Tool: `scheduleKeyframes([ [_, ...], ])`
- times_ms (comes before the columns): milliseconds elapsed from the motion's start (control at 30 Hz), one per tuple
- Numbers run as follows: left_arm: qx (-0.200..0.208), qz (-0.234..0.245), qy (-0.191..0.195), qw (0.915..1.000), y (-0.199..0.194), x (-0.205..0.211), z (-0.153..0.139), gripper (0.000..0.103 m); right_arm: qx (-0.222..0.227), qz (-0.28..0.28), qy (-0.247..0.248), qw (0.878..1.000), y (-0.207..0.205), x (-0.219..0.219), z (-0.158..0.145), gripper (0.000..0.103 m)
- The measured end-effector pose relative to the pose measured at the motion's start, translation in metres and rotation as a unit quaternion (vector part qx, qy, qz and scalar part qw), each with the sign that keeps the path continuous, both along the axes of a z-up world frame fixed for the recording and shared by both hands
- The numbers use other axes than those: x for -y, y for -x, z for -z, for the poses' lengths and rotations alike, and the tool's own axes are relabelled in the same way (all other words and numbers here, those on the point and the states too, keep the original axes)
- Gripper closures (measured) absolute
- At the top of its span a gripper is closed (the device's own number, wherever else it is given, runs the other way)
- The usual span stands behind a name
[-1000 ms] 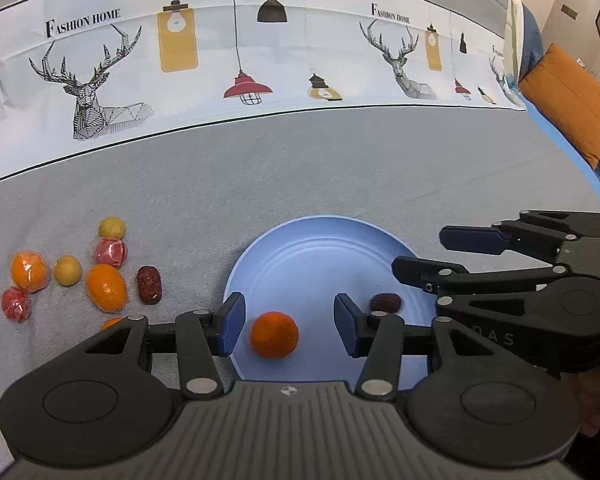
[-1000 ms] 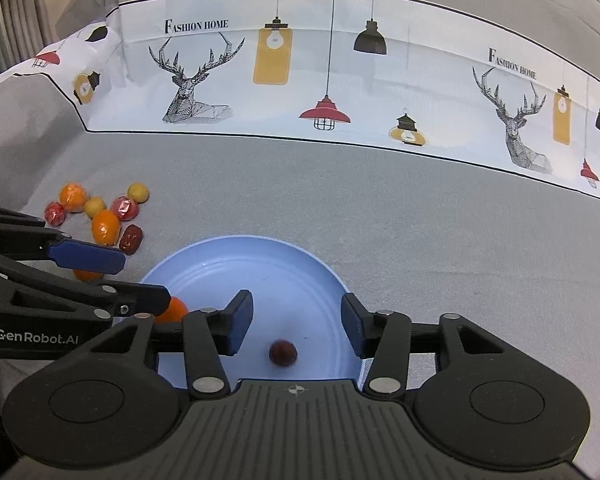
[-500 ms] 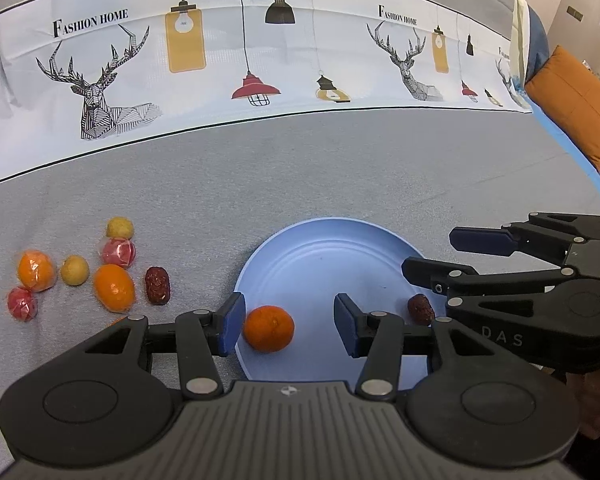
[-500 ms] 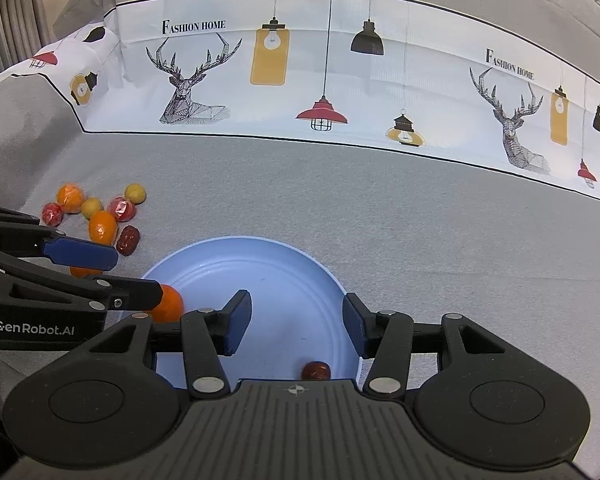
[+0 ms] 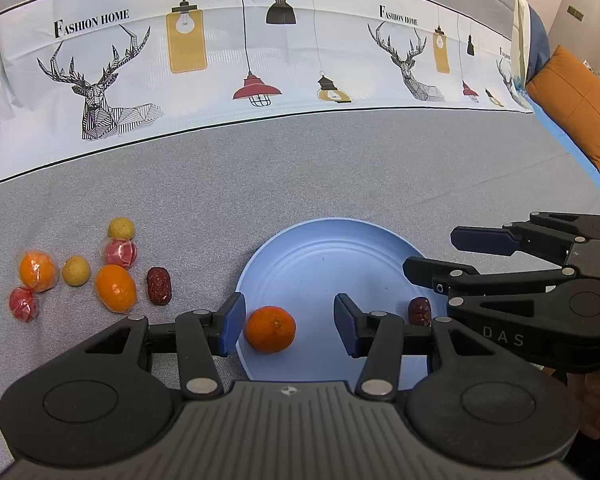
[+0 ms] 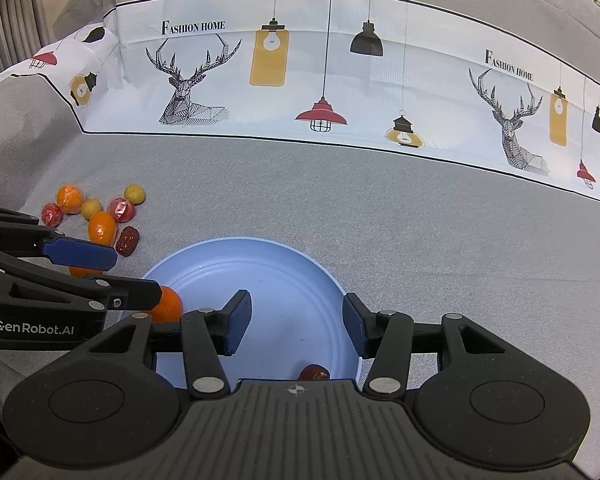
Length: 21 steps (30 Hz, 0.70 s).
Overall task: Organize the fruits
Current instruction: 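Open the right tool to drop the date onto the plate while the left tool releases the orange there, then grasp a second dark red date with the right tool while the left tool reaches the fruit pile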
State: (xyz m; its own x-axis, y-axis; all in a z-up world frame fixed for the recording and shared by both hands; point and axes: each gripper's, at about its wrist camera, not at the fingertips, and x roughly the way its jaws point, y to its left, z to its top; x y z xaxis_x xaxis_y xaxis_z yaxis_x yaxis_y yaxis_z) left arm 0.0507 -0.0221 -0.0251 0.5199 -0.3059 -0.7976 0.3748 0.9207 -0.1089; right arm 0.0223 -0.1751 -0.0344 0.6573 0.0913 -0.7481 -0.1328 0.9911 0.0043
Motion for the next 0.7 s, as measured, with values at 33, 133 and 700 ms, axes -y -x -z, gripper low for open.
scheduleKeyframes([
  [33, 0.000, 0.000, 0.000, 1.0000, 0.000, 0.000, 0.000, 0.049, 0.000, 0.000, 0.000, 1.000, 0.000, 0.000, 0.000, 0.050],
  [133, 0.000, -0.002, 0.001, 1.0000, 0.000, -0.001, 0.000, 0.050, 0.000, 0.001, 0.000, 1.000, 0.000, 0.000, 0.000, 0.050],
  [700, 0.032, -0.056, 0.010, 0.9979, -0.007, -0.020, -0.012, 0.080, 0.024, 0.011, -0.009, 1.000, -0.001, -0.001, -0.008, 0.053],
])
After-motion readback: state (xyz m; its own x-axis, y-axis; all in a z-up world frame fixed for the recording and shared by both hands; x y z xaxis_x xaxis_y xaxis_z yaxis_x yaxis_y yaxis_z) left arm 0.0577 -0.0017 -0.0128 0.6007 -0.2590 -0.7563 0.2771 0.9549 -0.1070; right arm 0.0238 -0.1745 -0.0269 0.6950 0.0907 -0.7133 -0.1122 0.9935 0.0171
